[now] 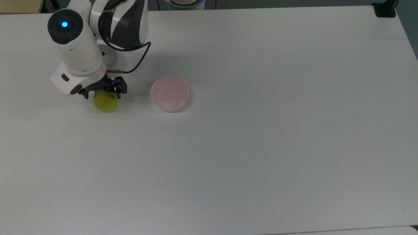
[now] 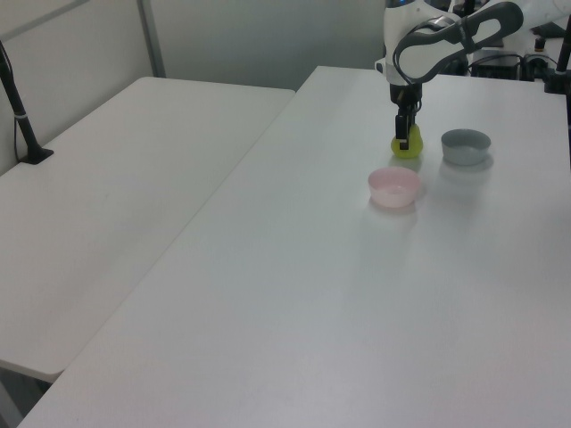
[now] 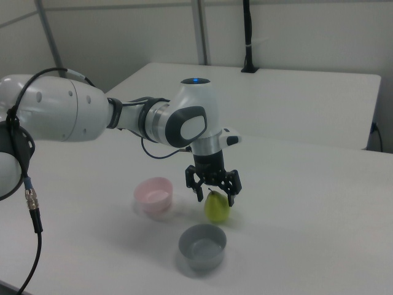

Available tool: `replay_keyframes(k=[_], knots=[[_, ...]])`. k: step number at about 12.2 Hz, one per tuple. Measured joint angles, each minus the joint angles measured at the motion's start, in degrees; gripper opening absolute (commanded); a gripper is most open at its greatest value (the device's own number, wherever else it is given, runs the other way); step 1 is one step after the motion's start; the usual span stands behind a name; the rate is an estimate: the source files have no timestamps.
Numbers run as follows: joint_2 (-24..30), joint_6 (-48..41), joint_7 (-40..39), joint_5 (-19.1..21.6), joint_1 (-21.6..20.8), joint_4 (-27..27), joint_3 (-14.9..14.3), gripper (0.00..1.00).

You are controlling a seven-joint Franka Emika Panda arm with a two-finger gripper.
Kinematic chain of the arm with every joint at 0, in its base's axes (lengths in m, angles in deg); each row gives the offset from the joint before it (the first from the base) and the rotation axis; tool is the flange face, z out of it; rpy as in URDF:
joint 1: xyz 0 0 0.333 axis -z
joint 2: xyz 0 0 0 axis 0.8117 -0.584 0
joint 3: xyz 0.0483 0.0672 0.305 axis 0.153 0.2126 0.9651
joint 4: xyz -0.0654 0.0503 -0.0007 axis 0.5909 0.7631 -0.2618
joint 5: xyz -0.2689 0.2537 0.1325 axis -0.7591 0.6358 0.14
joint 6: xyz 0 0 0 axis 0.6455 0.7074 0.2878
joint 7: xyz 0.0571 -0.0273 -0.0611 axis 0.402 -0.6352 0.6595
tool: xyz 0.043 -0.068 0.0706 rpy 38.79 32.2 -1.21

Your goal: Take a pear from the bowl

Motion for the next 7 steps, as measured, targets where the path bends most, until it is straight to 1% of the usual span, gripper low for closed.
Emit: replay_keyframes(k=[4, 6, 7], knots=[[1.09, 0.00, 0.28, 0.00, -0.42, 1.47, 0.03, 1.00], [4.09, -1.31, 3.36, 0.00, -2.85, 1.94, 0.26, 1.00], [6.04, -4.15, 4.52, 0.00, -4.49, 2.39, 0.48, 1.00]])
